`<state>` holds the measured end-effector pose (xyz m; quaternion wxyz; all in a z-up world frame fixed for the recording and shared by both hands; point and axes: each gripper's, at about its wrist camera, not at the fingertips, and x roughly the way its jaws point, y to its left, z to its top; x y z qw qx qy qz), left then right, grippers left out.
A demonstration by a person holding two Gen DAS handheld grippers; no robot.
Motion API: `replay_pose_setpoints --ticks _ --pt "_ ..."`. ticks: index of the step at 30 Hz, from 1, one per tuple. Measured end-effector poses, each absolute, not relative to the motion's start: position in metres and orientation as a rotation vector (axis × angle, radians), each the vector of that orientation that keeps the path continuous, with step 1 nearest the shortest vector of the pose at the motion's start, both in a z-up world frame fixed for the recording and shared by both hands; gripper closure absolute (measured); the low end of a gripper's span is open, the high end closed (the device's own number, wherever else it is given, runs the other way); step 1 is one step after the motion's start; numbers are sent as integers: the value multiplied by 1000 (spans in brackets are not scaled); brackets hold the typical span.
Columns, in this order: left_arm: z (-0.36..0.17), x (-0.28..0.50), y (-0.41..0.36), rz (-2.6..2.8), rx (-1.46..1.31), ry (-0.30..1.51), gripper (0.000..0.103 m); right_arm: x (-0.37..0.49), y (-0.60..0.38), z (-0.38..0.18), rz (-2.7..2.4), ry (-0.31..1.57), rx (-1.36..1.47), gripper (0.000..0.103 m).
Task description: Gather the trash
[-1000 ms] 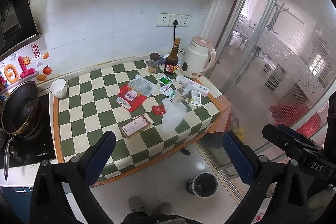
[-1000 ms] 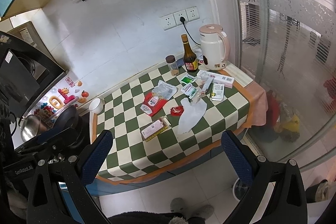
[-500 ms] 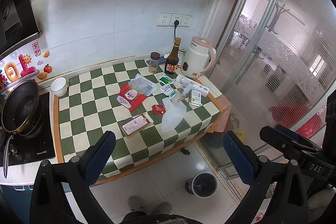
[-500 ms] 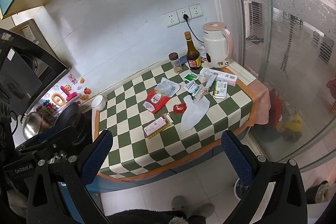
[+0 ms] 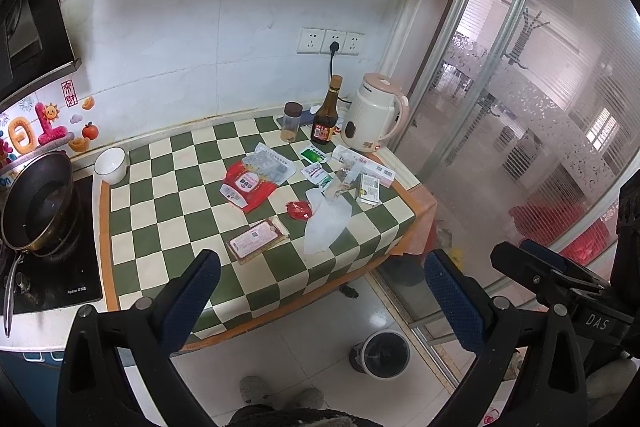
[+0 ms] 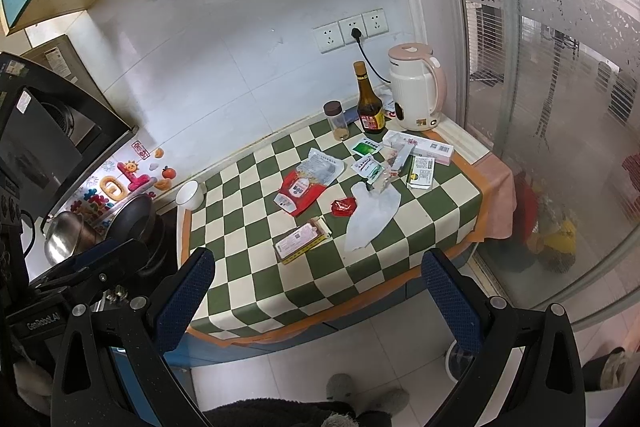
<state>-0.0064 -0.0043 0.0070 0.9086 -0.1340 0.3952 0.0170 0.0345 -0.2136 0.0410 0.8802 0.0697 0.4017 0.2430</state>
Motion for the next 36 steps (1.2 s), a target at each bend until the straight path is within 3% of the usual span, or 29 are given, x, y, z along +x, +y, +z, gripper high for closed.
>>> replay_pose_setpoints --ticks 26,36 --pt "9 -7 -7 40 -276 817 0 30 -210 43 518 837 155 0" --pt "-29 44 -8 386 -53 817 0 68 -221 14 431 892 184 0"
